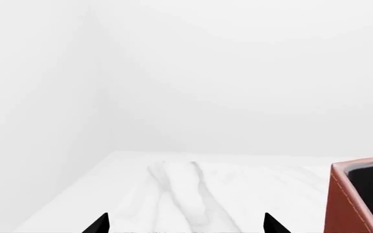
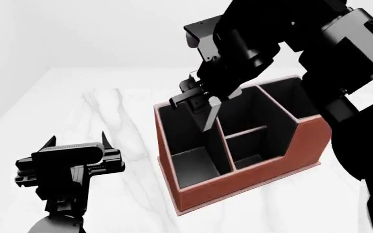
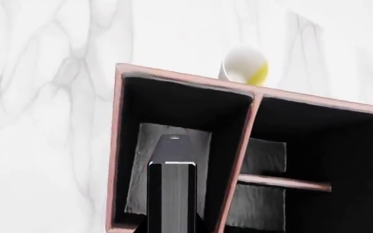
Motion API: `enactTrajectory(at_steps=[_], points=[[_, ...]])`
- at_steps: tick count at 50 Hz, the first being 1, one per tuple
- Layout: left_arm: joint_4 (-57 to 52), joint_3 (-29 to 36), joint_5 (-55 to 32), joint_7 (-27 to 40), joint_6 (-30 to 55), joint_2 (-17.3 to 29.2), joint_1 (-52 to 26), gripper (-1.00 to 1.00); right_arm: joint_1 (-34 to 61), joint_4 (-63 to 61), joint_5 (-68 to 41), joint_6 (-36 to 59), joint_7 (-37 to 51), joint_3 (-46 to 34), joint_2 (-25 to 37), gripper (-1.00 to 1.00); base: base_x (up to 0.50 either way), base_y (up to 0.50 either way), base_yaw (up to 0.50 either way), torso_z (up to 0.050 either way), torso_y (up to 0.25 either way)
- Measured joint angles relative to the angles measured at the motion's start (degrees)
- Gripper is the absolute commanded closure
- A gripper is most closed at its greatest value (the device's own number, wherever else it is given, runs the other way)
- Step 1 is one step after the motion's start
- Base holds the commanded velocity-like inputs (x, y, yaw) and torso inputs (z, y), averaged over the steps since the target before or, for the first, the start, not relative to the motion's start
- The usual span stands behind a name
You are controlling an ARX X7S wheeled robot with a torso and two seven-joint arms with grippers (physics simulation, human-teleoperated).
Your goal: Pick up the book and place it in the left compartment of the caddy.
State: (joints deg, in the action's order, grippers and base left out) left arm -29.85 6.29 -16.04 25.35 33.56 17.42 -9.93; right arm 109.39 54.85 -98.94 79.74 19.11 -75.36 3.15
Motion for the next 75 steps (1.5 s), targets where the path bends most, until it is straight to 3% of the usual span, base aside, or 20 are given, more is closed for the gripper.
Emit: enactTrajectory(at_steps=[29,49,75], points=[[0.37,0.3,-0.54,0.44,-0.43,0.24,-0.13,-1.0,-6.7,6.6,-13.73,-10.63,0.75,-16.81,-2.99,1.0,0.0,0.0,0.0,0.001,0.001],[0.91,0.56,-0.85,0.62,-1.04,0.43,0.11,-1.0,-12.11,5.8,-15.4,-16.47,4.03,-18.88,-3.14,1.0,0.0,0.0,0.0,0.0,0.001],[1.52,0.79,-1.29,0.82,-1.56,0.78,0.17,-1.0,-18.5,6.36,-11.75,-21.17,1.86,-18.61,-3.15,1.0,0.0,0.0,0.0,0.0,0.001]])
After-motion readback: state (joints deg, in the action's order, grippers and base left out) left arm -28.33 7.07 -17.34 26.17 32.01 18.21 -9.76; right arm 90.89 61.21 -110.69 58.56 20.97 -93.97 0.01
